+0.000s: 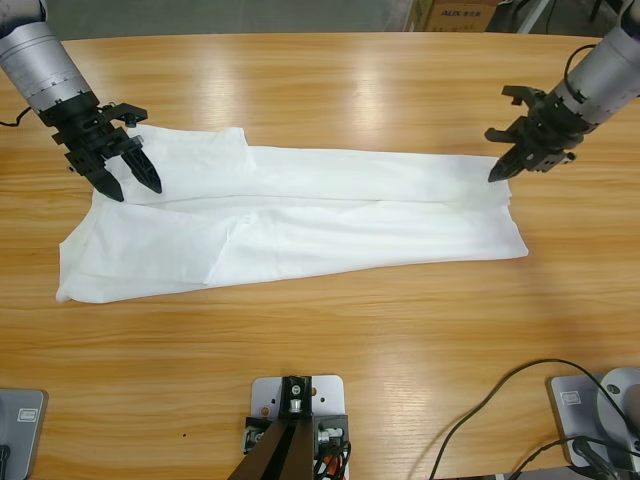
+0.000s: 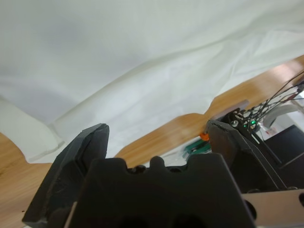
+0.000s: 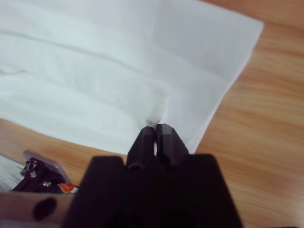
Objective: Fold clothes
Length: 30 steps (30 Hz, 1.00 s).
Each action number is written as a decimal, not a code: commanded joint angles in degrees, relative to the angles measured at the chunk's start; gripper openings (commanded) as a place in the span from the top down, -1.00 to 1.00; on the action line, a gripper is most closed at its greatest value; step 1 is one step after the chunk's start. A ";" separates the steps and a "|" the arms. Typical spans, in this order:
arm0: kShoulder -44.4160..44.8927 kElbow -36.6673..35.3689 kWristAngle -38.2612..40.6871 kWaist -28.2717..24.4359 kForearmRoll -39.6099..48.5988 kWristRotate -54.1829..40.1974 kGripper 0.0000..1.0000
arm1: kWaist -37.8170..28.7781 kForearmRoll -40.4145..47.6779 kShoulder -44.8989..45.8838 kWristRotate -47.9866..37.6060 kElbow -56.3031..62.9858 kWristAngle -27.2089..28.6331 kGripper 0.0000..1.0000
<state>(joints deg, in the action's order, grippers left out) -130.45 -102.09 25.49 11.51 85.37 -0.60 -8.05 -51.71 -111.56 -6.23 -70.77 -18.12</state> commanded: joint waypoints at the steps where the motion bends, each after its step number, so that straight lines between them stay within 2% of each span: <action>1: 0.72 1.64 0.00 0.53 -0.55 -0.80 -0.61 | -4.59 -1.99 0.71 -3.12 1.30 0.10 1.00; 10: 2.24 2.16 0.10 0.18 -0.55 -0.80 -0.61 | -4.84 -5.43 1.48 -6.67 1.67 0.94 1.00; 16: 2.97 2.43 0.21 0.11 -0.55 -0.80 -0.61 | -2.15 -8.23 1.04 -6.70 1.48 2.14 1.00; 30: 4.40 3.13 0.31 -1.80 -0.55 -0.80 -0.61 | -1.36 -15.14 -7.96 -3.57 -2.79 1.79 1.00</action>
<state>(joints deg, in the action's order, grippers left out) -126.82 -100.88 25.49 10.88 85.37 -0.60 -10.20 -64.35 -112.98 -11.24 -71.89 -16.51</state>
